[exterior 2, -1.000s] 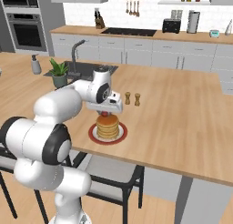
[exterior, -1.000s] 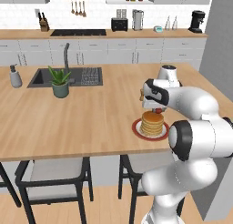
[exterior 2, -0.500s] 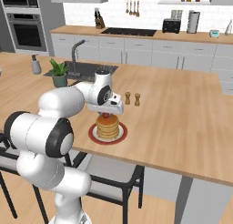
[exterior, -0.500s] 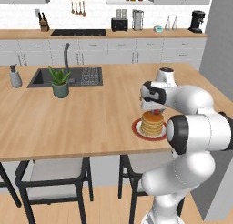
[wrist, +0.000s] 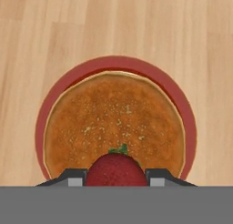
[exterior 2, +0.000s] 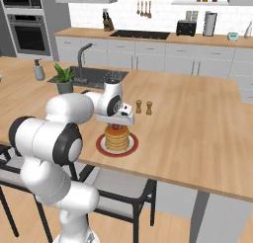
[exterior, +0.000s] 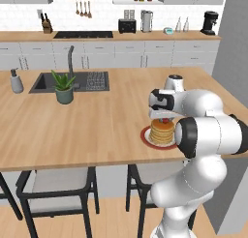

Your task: Take the strawberry from the fridge and place it on top of the pancake, located on the dining counter.

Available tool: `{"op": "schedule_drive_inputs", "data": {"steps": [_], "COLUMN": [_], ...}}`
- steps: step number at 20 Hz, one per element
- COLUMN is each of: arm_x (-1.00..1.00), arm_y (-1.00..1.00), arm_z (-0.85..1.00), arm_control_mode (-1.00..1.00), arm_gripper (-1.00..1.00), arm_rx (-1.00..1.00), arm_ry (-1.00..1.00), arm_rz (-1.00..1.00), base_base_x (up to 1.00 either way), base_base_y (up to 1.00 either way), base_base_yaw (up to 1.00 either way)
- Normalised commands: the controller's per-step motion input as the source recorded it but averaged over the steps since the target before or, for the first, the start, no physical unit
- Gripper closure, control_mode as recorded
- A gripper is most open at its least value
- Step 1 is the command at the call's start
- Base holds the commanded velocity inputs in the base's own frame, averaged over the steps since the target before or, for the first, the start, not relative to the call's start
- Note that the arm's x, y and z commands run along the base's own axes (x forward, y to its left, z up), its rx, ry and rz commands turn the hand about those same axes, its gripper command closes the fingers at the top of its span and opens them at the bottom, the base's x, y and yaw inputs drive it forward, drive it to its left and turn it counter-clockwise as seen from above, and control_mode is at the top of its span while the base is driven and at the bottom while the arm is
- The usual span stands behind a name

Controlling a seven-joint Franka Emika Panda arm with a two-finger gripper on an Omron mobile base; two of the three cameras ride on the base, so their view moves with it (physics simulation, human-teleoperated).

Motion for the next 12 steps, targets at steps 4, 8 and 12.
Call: {"op": "schedule_drive_inputs", "data": {"steps": [4,8,12], "arm_x": [0.03,0.03,-0.03], "arm_y": [0.00,0.01,0.03], "arm_z": [-0.15,-0.26,-0.24], "arm_control_mode": [-1.00,-1.00,-1.00], "arm_gripper": [1.00,1.00,-1.00], "arm_rx": [0.00,0.00,0.00], "arm_ry": [0.00,0.00,0.00], "arm_rz": [0.00,0.00,0.00], "base_base_x": [0.00,0.00,0.00], "base_base_y": [0.00,0.00,0.00], "base_base_yaw": [0.00,0.00,0.00]}}
